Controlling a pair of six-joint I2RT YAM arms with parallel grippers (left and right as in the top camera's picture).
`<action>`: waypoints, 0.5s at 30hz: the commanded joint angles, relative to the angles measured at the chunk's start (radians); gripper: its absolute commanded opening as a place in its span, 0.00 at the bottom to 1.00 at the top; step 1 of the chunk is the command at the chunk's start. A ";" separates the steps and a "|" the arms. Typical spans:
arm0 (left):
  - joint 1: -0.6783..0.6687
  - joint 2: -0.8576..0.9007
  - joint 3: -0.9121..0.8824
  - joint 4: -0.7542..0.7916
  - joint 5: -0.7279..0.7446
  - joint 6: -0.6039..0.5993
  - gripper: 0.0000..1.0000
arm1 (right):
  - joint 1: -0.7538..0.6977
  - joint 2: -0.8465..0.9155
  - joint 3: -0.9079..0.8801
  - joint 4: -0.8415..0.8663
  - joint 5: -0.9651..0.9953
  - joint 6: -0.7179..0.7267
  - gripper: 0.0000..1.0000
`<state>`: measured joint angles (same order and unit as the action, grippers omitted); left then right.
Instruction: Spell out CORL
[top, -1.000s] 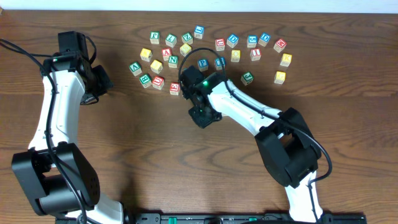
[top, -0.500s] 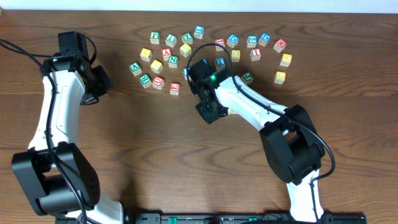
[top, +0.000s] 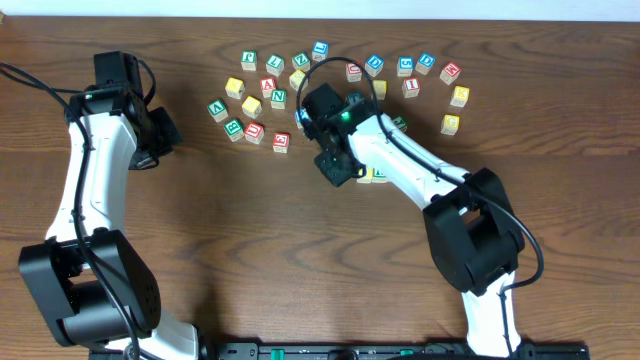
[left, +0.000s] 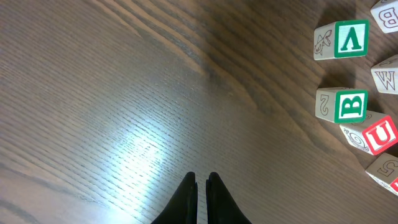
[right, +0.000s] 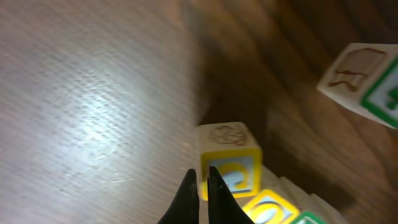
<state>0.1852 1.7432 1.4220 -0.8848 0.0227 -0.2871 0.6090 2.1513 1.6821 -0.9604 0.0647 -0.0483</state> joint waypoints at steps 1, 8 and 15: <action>0.000 -0.004 0.002 -0.003 -0.012 0.009 0.08 | -0.027 -0.005 0.014 0.022 -0.019 -0.013 0.02; 0.000 -0.004 0.002 -0.004 -0.012 0.009 0.08 | -0.015 -0.004 0.010 0.145 -0.048 0.204 0.04; 0.000 -0.004 0.002 -0.004 -0.012 0.009 0.08 | -0.006 0.030 -0.010 0.153 -0.015 0.388 0.02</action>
<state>0.1852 1.7432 1.4220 -0.8856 0.0227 -0.2871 0.5980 2.1532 1.6817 -0.8013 0.0311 0.2348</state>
